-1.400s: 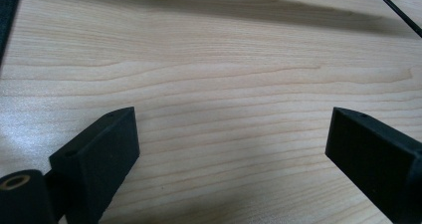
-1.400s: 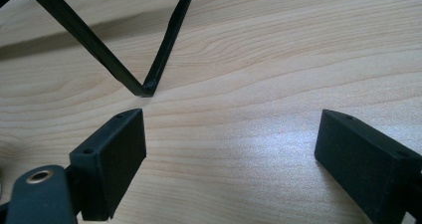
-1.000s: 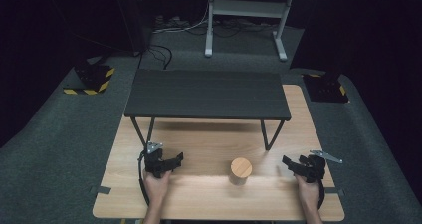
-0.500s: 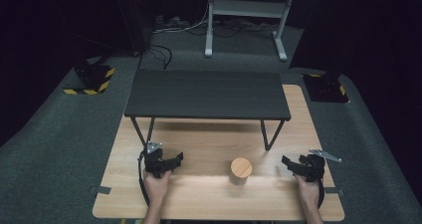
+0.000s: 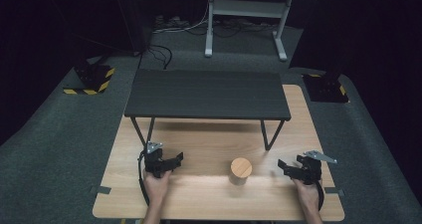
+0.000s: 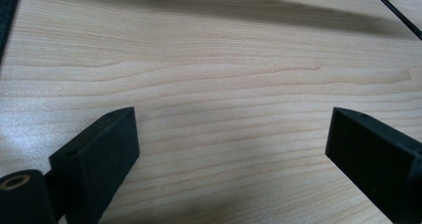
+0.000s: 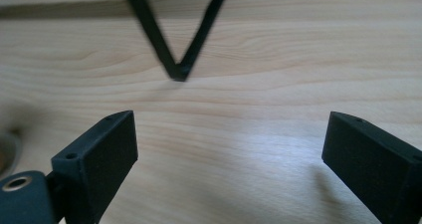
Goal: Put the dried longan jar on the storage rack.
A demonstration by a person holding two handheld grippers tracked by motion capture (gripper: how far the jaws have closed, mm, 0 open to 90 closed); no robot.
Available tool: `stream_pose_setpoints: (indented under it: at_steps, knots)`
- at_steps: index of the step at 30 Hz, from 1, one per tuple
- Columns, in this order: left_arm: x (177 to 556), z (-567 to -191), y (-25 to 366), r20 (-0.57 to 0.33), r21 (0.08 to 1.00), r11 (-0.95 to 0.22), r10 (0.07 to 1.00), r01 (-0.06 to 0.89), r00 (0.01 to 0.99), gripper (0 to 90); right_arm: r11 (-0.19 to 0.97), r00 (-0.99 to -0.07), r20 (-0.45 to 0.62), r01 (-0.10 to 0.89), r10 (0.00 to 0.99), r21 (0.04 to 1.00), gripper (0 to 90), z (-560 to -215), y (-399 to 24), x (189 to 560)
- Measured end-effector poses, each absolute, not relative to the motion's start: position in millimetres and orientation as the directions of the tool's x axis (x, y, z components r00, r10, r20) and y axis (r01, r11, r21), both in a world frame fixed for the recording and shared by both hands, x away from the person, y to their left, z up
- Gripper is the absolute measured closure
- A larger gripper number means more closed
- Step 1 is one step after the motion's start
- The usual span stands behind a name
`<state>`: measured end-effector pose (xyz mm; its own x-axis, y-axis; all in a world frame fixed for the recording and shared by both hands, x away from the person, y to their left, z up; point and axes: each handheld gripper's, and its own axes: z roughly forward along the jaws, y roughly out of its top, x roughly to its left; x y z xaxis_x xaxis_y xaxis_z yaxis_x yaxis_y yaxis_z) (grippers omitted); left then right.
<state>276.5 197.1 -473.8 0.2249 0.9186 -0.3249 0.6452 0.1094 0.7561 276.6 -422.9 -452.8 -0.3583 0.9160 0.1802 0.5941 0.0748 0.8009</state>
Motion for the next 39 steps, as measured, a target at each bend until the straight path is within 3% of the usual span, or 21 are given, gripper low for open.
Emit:
stream_pose_setpoints:
  at_steps: [20, 39]
  knots:
    - [276.5, -473.5, 196.7, -0.321, 0.756, 0.106, 0.92, 0.646, 0.225, 6.7, 0.269, -0.63, 0.111, 0.476, 0.769, 0.837, 6.4, -449.9, -394.6, 252.7]
    - [276.5, -473.8, 197.1, -0.325, 0.756, 0.109, 0.919, 0.645, 0.225, 6.7, 0.399, -0.766, 0.047, 0.385, 0.641, 0.832, 6.4, -447.6, -344.9, 262.1]
